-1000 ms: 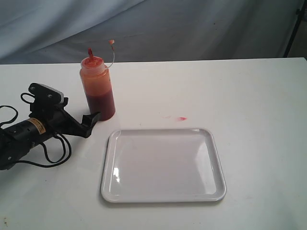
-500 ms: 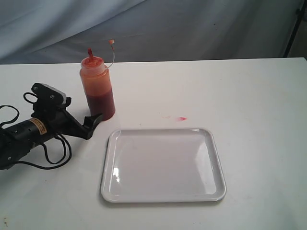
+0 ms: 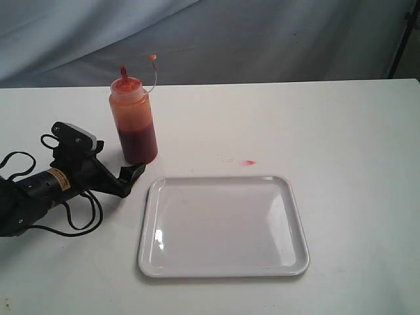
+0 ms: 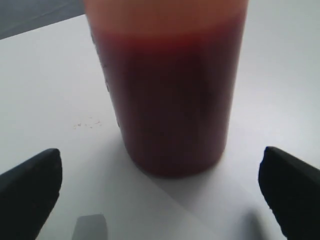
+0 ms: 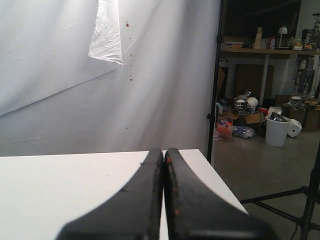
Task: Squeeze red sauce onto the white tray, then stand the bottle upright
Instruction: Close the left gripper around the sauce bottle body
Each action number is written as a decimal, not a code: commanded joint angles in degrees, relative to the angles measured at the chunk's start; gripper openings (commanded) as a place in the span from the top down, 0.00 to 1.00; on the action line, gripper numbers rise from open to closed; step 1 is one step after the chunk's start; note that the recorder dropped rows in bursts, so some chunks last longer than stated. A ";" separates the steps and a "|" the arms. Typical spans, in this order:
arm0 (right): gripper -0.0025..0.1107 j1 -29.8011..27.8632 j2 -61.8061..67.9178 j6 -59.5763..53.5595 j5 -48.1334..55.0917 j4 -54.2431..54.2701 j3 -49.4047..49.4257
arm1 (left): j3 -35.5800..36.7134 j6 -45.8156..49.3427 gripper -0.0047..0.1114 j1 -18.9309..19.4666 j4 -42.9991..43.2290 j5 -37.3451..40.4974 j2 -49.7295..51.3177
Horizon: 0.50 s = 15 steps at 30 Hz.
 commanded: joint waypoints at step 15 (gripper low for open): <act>0.98 -0.43 0.23 0.23 -0.74 0.28 0.19 | -1.91 0.01 0.06 -0.28 1.13 -1.25 0.58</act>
